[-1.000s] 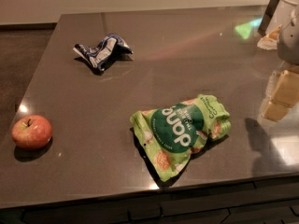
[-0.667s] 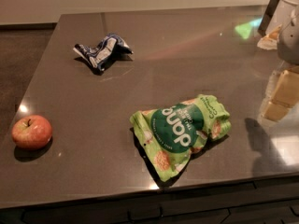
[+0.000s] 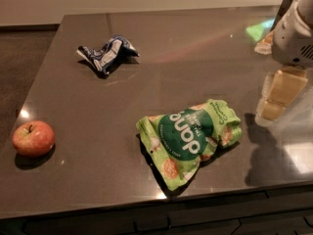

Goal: Move green rice chip bag near apple

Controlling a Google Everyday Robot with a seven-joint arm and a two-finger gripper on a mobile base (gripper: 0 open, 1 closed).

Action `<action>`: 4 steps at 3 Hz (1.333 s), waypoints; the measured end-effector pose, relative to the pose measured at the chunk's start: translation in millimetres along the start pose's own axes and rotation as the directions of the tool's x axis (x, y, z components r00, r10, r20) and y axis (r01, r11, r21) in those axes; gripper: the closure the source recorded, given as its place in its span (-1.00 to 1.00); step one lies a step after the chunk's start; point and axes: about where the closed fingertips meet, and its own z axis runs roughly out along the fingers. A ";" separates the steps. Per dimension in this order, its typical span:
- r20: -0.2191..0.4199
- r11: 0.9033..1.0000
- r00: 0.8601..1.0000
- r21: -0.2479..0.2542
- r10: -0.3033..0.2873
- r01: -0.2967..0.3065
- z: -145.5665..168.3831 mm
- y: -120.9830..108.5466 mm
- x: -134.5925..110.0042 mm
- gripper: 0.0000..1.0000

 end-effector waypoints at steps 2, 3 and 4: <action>0.056 0.980 0.991 -0.155 -0.119 0.126 56.4 14.6 -29.1 -1.00; 0.104 0.960 0.981 -0.214 -0.163 0.182 75.3 27.2 -46.7 -1.00; 0.132 0.943 0.974 -0.255 -0.183 0.212 90.2 38.9 -56.1 -0.62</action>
Offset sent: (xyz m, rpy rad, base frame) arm 0.0003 0.0648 -0.0808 0.0775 0.2170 0.2764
